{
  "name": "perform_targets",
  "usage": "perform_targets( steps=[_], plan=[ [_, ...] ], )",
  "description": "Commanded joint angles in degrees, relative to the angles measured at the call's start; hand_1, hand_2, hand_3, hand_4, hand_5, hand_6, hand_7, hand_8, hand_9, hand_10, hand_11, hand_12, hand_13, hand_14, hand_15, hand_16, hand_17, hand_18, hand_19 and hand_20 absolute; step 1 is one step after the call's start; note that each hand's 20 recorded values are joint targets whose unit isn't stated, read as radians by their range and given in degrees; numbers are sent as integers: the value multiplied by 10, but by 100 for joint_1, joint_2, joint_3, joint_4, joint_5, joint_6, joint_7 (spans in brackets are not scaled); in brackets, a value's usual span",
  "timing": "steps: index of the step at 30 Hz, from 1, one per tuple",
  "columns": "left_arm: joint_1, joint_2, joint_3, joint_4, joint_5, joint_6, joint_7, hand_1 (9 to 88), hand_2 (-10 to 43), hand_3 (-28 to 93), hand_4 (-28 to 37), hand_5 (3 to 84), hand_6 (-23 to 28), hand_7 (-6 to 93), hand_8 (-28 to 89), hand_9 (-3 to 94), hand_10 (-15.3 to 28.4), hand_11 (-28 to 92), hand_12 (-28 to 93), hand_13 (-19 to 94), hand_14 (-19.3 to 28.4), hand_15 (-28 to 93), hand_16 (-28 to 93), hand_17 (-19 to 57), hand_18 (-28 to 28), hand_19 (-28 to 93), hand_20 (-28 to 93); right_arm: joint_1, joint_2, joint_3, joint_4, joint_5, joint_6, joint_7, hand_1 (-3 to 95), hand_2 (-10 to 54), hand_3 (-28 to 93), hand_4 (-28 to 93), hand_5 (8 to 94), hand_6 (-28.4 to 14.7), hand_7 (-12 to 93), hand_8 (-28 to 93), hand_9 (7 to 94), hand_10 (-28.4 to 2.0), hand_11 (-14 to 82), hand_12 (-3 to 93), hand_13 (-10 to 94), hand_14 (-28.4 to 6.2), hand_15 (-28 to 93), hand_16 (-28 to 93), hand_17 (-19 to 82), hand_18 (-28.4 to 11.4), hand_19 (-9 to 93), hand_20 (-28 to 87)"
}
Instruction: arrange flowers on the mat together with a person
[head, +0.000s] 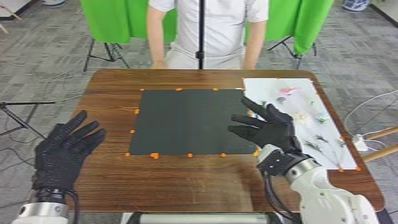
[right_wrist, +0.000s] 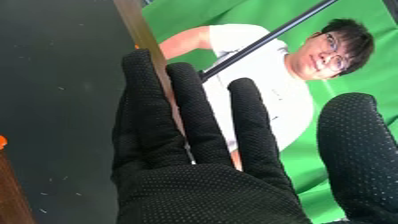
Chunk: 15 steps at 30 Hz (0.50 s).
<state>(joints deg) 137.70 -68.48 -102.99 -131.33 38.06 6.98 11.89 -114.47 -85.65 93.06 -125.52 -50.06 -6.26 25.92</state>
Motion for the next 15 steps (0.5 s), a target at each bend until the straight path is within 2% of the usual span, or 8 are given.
perform_targets(
  steps=[1, 3, 5, 6, 9, 15],
  plan=[
    [-123, 5, 98, 71, 44, -64, -21, 219, 97, 752, -282, 384, 118, 98, -82, 369, 234, 251, 96, 322, 284, 508, -128, 6, 284, 804, -283, -6, -94, -42, -23, 2, -28, 20, 96, 154, 860, -283, 393, -10, 92, -112, 486, -212, 137, 114, 397, -237, 410, 85, 42, -185, 536, 154],
    [-117, 10, 86, 55, 71, -92, -42, 220, 97, 751, -282, 383, 118, 99, -82, 369, 234, 251, 95, 322, 284, 508, -128, 6, 284, 804, -283, -9, -89, -63, -25, 7, -17, 22, 96, 154, 860, -283, 395, -10, 94, -111, 486, -212, 137, 114, 397, -237, 410, 85, 42, -185, 537, 155],
    [-98, 42, 86, 44, 63, -59, -38, 219, 97, 752, -282, 383, 117, 99, -82, 369, 233, 251, 96, 322, 284, 508, -127, 5, 284, 804, -283, 1, -89, -63, -16, 8, -31, 37, 96, 154, 860, -283, 395, -10, 94, -112, 486, -212, 137, 113, 396, -237, 409, 84, 42, -185, 537, 155],
    [-99, 18, 70, 36, 71, -70, -68, 219, 97, 753, -282, 384, 117, 99, -82, 369, 233, 252, 96, 322, 284, 508, -127, 6, 284, 804, -283, 1, -77, -69, -21, 6, -16, 29, 96, 154, 860, -283, 395, -10, 94, -112, 486, -212, 137, 113, 396, -236, 409, 84, 42, -186, 537, 155],
    [-64, 33, 78, 21, 59, -27, -14, 220, 97, 752, -282, 383, 117, 100, -82, 370, 233, 252, 96, 323, 284, 508, -127, 5, 284, 805, -283, 7, -56, -70, -25, 8, 19, 10, 96, 154, 860, -283, 395, -10, 93, -113, 486, -212, 138, 114, 396, -236, 409, 85, 42, -185, 537, 154],
    [-46, 41, 88, 8, 51, -14, -17, 221, 98, 751, -283, 384, 117, 100, -83, 370, 234, 252, 96, 324, 284, 508, -127, 6, 284, 806, -283, 28, -29, -75, -25, 5, 51, 6, 95, 154, 861, -283, 394, -10, 93, -112, 486, -212, 137, 114, 396, -237, 410, 85, 42, -186, 537, 154]
  ],
)
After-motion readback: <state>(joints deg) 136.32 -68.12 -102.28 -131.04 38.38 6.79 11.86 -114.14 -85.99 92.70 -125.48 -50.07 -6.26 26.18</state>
